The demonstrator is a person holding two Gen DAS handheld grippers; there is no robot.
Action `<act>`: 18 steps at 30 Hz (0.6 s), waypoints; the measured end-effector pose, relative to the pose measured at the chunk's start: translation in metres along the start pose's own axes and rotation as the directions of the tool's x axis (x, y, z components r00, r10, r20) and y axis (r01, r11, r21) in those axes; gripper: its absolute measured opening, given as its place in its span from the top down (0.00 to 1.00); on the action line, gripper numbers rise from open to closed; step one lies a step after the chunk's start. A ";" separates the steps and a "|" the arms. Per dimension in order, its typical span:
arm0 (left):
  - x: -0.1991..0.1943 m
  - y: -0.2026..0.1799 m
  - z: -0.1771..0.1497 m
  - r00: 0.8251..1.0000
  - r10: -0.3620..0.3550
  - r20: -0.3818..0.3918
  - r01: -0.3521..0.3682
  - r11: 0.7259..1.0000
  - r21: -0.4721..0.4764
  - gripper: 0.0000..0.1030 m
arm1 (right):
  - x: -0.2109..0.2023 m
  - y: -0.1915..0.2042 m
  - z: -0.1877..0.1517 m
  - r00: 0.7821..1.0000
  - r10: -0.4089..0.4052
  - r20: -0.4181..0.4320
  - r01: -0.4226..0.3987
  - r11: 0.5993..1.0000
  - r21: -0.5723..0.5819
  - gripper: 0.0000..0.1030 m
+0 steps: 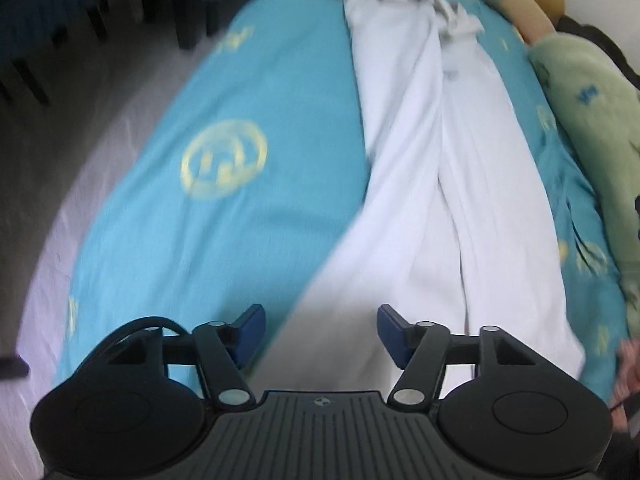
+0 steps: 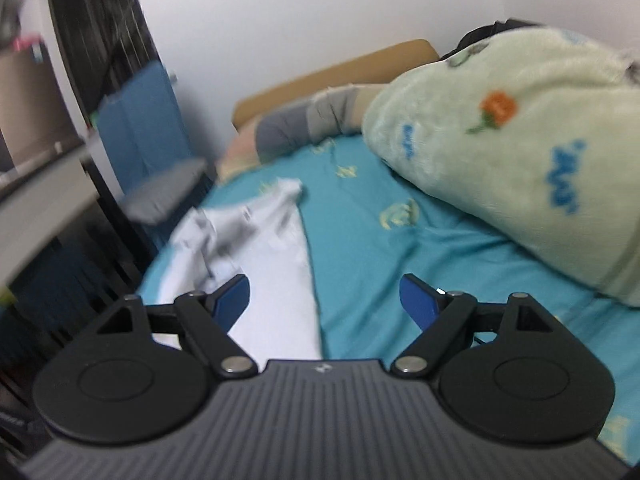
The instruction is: Fold clothes
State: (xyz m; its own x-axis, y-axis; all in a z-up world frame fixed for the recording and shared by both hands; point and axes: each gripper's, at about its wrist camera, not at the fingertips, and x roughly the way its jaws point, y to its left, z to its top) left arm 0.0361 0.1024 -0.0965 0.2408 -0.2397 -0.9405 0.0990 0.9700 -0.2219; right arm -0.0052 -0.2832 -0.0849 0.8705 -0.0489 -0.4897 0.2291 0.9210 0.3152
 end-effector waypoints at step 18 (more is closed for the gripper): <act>-0.040 -0.030 -0.039 0.995 0.094 0.022 -0.097 0.963 0.253 0.96 | -0.059 0.005 -0.035 0.997 -0.063 -0.045 0.064 0.998 0.028 0.19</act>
State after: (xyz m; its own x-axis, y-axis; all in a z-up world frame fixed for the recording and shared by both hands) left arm -0.0147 0.0844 -0.0621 0.2704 -0.1478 -0.9513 0.3161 0.9470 -0.0573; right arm -0.0702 -0.2619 -0.0829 0.8340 -0.0892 -0.5445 0.2966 0.9047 0.3060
